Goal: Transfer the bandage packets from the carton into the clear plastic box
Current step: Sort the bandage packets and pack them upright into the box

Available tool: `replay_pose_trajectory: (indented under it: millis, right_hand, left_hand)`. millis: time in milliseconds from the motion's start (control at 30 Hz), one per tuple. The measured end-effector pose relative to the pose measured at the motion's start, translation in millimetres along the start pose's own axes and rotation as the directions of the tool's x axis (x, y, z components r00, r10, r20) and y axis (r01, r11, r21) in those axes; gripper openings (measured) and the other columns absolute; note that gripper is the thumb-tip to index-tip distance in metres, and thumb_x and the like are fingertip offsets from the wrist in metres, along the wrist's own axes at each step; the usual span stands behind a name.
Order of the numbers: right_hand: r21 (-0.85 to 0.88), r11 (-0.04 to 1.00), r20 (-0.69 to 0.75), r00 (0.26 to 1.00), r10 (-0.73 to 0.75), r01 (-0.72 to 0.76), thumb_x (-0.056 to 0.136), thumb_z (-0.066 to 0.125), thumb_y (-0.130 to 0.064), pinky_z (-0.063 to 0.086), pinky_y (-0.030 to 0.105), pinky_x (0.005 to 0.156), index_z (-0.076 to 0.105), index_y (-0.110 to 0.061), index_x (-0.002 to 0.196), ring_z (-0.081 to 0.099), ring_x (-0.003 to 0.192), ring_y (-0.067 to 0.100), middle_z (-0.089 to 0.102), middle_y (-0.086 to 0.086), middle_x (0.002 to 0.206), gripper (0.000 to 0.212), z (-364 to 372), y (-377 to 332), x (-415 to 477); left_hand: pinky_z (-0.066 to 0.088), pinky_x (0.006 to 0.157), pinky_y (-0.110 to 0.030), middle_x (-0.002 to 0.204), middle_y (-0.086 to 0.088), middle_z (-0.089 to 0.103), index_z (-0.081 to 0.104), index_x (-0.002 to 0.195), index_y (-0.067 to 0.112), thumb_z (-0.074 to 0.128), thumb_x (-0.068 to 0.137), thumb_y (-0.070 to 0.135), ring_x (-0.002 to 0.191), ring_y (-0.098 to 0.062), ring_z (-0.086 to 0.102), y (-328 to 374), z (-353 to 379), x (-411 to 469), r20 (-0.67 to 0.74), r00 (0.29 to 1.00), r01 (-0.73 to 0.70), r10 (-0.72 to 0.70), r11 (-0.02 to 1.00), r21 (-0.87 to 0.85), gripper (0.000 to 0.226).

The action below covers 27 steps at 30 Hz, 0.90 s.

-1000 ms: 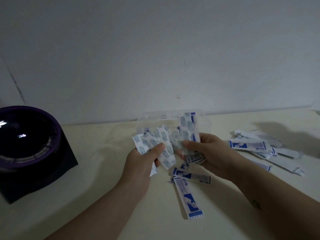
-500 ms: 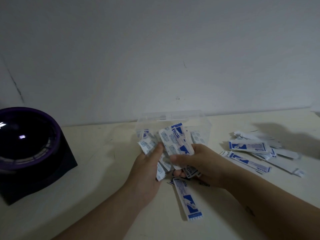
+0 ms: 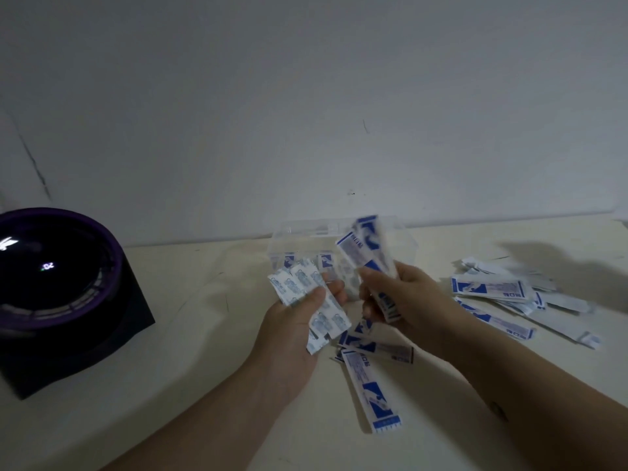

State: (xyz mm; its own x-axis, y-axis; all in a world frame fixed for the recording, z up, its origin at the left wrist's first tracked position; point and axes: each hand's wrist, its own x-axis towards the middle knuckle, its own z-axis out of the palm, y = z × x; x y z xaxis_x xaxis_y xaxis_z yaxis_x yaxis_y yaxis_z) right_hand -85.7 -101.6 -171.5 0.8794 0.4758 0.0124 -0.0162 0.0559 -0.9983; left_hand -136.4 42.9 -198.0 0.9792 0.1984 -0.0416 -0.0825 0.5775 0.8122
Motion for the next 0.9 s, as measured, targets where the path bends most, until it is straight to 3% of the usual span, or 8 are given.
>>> replay_pose_trajectory:
  millis: [100, 267, 367, 433, 533, 633, 733, 900]
  right_hand:
    - [0.055, 0.995, -0.046, 0.996, -0.079, 0.081, 0.095, 0.050, -0.015, 0.049, 0.028, 0.067, 0.061, -0.007, 0.096, 0.059, 0.067, 0.017, 0.067, 0.007, 0.077, 0.013, -1, -1, 1]
    - [0.079, 0.997, 0.071, 0.997, -0.012, 0.007, 0.093, 0.053, -0.017, 0.051, 0.026, 0.065, 0.061, -0.009, 0.102, 0.061, 0.066, 0.017, 0.068, 0.009, 0.084, 0.015, 6, 1, -1]
    - [0.192, 0.978, 0.071, 0.995, 0.064, -0.077, 0.092, 0.052, -0.004, 0.047, 0.028, 0.059, 0.059, -0.005, 0.097, 0.057, 0.059, 0.017, 0.062, 0.012, 0.080, 0.009, 6, 1, 1]
    - [0.151, 0.985, 0.074, 0.995, 0.070, -0.081, 0.091, 0.052, -0.001, 0.043, 0.025, 0.055, 0.058, -0.005, 0.091, 0.050, 0.054, 0.015, 0.058, 0.008, 0.072, 0.008, 7, 5, 2]
    - [-0.137, 0.990, 0.118, 0.993, -0.014, 0.030, 0.092, 0.057, -0.015, 0.038, 0.021, 0.052, 0.057, -0.009, 0.084, 0.042, 0.052, 0.011, 0.050, 0.002, 0.057, 0.010, 10, 11, 0]
    - [-0.389, 0.907, 0.149, 0.982, -0.113, 0.164, 0.087, 0.064, -0.028, 0.049, 0.020, 0.063, 0.063, -0.014, 0.093, 0.063, 0.066, 0.011, 0.068, 0.002, 0.074, 0.015, 12, 12, -2]
    - [-0.429, 0.886, 0.074, 0.984, -0.161, 0.177, 0.085, 0.067, -0.024, 0.048, 0.014, 0.055, 0.063, -0.021, 0.085, 0.060, 0.057, 0.002, 0.065, -0.008, 0.064, 0.005, 14, 14, 0]
    - [-0.290, 0.944, -0.137, 0.970, -0.203, 0.157, 0.080, 0.071, -0.015, 0.053, 0.028, 0.063, 0.064, -0.015, 0.081, 0.064, 0.061, 0.010, 0.067, -0.004, 0.065, 0.007, 7, 13, 8]
  left_hand:
    - [0.056, 0.052, -0.024, 0.076, -0.003, 0.073, 0.063, 0.100, 0.015, 0.044, 0.096, 0.004, 0.065, -0.013, 0.070, 1, 0, 1, -0.026, 0.999, 0.035, -0.037, 0.997, -0.070, 0.023]
    - [0.053, 0.050, -0.024, 0.072, -0.005, 0.064, 0.060, 0.117, 0.012, 0.043, 0.095, 0.008, 0.055, -0.014, 0.057, 4, -1, 0, -0.007, 0.996, 0.085, -0.087, 0.982, -0.167, 0.028]
    - [0.052, 0.076, -0.035, 0.096, -0.010, 0.065, 0.057, 0.125, 0.014, 0.039, 0.098, 0.014, 0.081, -0.021, 0.061, 6, -2, 0, 0.014, 0.995, 0.102, -0.102, 0.985, -0.135, 0.032]
    - [0.048, 0.085, -0.039, 0.102, -0.009, 0.068, 0.060, 0.121, 0.016, 0.037, 0.099, 0.016, 0.091, -0.023, 0.062, 5, -1, -1, 0.030, 0.993, 0.117, -0.115, 0.988, -0.104, 0.031]
    - [0.051, 0.078, -0.038, 0.102, -0.007, 0.072, 0.064, 0.112, 0.017, 0.037, 0.099, 0.020, 0.091, -0.022, 0.067, 3, 1, -3, 0.059, 0.989, 0.136, -0.133, 0.989, -0.058, 0.030]
    - [0.057, 0.071, -0.037, 0.097, -0.014, 0.073, 0.063, 0.107, 0.009, 0.037, 0.099, 0.023, 0.082, -0.024, 0.072, 2, 4, -6, 0.100, 0.983, 0.159, -0.152, 0.985, -0.071, 0.030]
    - [0.059, 0.068, -0.033, 0.100, -0.014, 0.073, 0.062, 0.109, 0.008, 0.038, 0.099, 0.020, 0.085, -0.024, 0.072, 3, 8, -8, 0.131, 0.981, 0.156, -0.143, 0.982, -0.103, 0.028]
    - [0.059, 0.061, -0.028, 0.092, -0.006, 0.074, 0.063, 0.111, 0.011, 0.045, 0.098, 0.021, 0.074, -0.018, 0.072, 4, 4, -2, 0.006, 0.999, 0.043, -0.043, 0.994, -0.100, 0.024]
